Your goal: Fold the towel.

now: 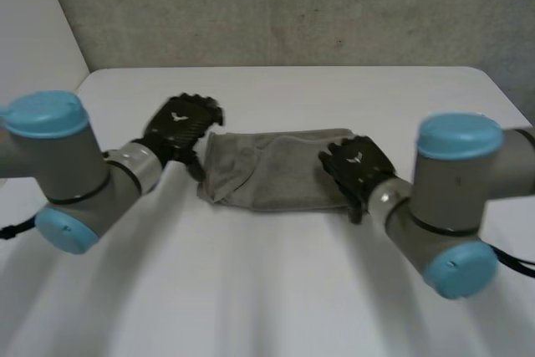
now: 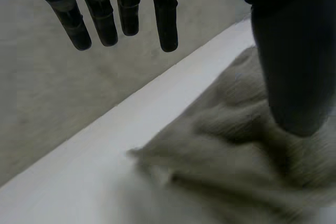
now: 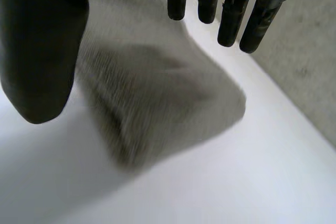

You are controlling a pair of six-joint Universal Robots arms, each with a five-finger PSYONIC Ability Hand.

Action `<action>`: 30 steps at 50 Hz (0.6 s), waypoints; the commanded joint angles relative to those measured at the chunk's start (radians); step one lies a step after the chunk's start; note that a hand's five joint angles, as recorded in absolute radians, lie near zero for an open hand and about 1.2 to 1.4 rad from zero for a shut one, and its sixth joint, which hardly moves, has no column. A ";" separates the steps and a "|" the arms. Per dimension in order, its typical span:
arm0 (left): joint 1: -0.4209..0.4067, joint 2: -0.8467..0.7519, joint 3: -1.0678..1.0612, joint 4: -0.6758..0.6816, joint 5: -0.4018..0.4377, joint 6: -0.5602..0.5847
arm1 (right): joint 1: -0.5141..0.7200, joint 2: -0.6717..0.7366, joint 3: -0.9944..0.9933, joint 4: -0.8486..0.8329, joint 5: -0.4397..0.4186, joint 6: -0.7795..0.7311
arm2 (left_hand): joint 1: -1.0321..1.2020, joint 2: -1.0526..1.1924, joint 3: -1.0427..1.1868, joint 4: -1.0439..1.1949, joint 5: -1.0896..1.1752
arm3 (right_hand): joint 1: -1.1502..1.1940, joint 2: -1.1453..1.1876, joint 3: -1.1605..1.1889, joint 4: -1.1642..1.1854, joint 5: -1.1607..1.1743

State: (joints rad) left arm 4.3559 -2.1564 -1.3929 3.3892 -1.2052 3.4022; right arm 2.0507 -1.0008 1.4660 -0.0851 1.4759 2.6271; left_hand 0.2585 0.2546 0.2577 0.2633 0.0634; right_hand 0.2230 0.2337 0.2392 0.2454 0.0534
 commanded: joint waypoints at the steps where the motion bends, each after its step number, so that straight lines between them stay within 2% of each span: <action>1: -0.091 -0.071 0.040 0.002 0.044 -0.119 | -0.063 -0.009 0.112 -0.068 -0.060 0.008 | 0.005 0.009 0.006 0.000 0.025 | -0.048 -0.059 -0.065 -0.071 -0.053; 8: -0.114 -0.172 0.138 -0.005 0.032 -0.121 | -0.064 0.007 0.122 -0.111 -0.066 0.036 | 0.034 0.038 0.035 0.029 0.055 | -0.018 -0.028 -0.034 -0.040 -0.023; 18: -0.096 -0.273 0.276 -0.007 -0.120 -0.123 | -0.064 0.059 0.119 -0.160 -0.066 0.083 | 0.055 0.059 0.056 0.050 0.075 | 0.293 0.283 0.277 0.271 0.288; 26: -0.036 -0.289 0.284 -0.005 -0.132 -0.123 | -0.066 0.067 0.116 -0.179 -0.062 0.083 | 0.055 0.059 0.056 0.050 0.075 | 0.414 0.403 0.397 0.391 0.409; 30: -0.032 -0.293 0.279 -0.007 -0.132 -0.120 | -0.066 0.067 0.117 -0.180 -0.058 0.083 | 0.052 0.056 0.053 0.047 0.072 | 0.429 0.418 0.412 0.406 0.424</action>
State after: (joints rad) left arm 4.3061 -2.4468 -1.1038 3.3835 -1.3413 3.2796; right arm 1.9854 -0.9332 1.5824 -0.2637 1.4140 2.7119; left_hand 0.2887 0.2924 0.2929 0.2826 0.1329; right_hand 0.6332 0.6222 0.6272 0.6314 0.4150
